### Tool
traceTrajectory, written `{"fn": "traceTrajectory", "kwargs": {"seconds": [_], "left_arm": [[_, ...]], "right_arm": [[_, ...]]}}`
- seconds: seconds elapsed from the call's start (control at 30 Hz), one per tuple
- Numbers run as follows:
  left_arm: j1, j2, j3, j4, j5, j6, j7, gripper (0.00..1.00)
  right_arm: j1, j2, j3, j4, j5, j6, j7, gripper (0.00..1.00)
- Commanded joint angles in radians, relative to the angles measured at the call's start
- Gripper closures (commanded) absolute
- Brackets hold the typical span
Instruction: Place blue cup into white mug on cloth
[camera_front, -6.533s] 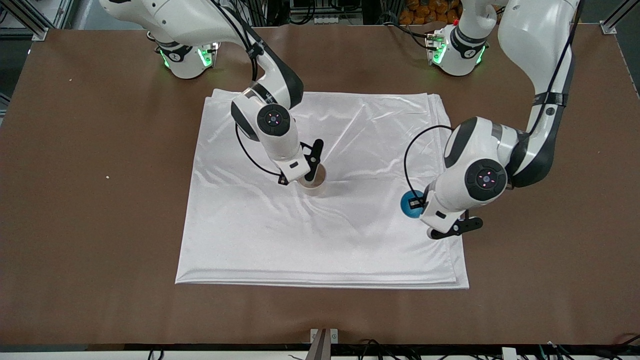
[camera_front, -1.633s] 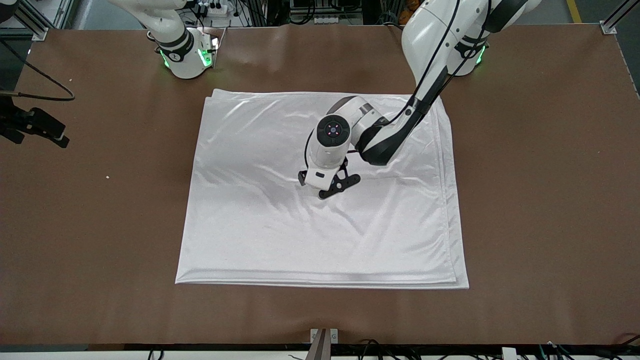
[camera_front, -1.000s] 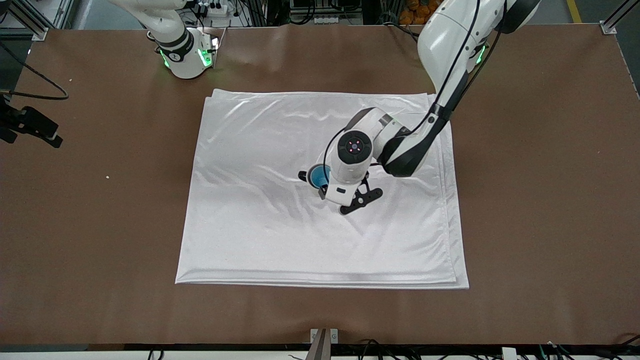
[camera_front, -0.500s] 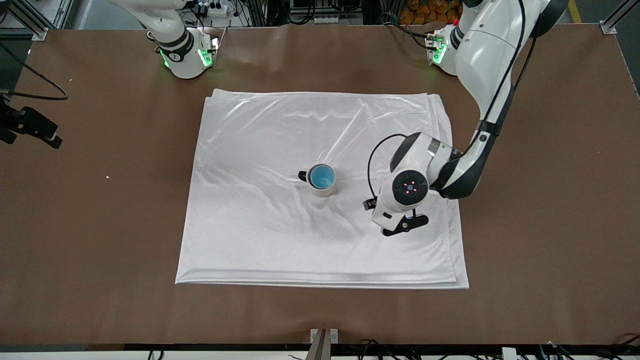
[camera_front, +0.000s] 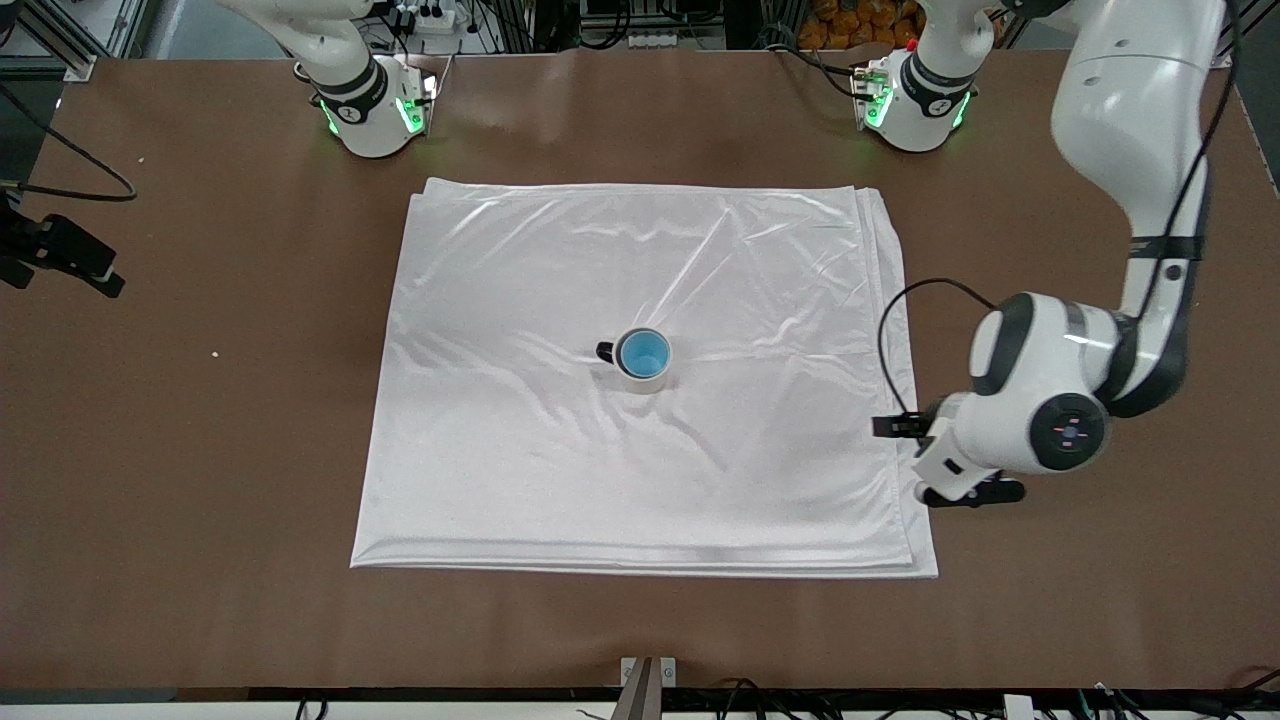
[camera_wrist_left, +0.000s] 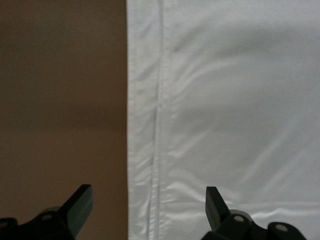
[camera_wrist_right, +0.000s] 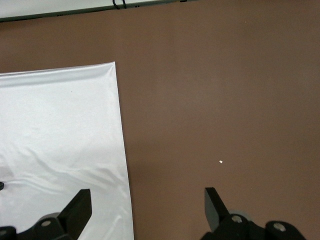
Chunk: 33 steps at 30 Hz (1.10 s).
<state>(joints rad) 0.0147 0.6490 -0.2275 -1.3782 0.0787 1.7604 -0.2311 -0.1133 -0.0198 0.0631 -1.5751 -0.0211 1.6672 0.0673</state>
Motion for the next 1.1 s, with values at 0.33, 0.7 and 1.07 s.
{"fn": "traceTrajectory", "kwargs": {"seconds": [0.33,0.7,1.07], "left_arm": [[0.128,-0.132,-0.019,-0.087,-0.022,-0.079,0.196,0.00],[0.136,-0.255,-0.019,-0.237,-0.028,-0.033,0.196,0.00],[0.192,-0.454,-0.018,-0.447,-0.109,0.080,0.220,0.00]], "right_arm": [[-0.014,0.003,0.009,0.012,0.015,0.011,0.011,0.00],[-0.014,0.005,0.011,0.012,0.018,0.019,0.011,0.00],[-0.016,0.006,0.011,0.012,0.018,0.022,0.011,0.00]]}}
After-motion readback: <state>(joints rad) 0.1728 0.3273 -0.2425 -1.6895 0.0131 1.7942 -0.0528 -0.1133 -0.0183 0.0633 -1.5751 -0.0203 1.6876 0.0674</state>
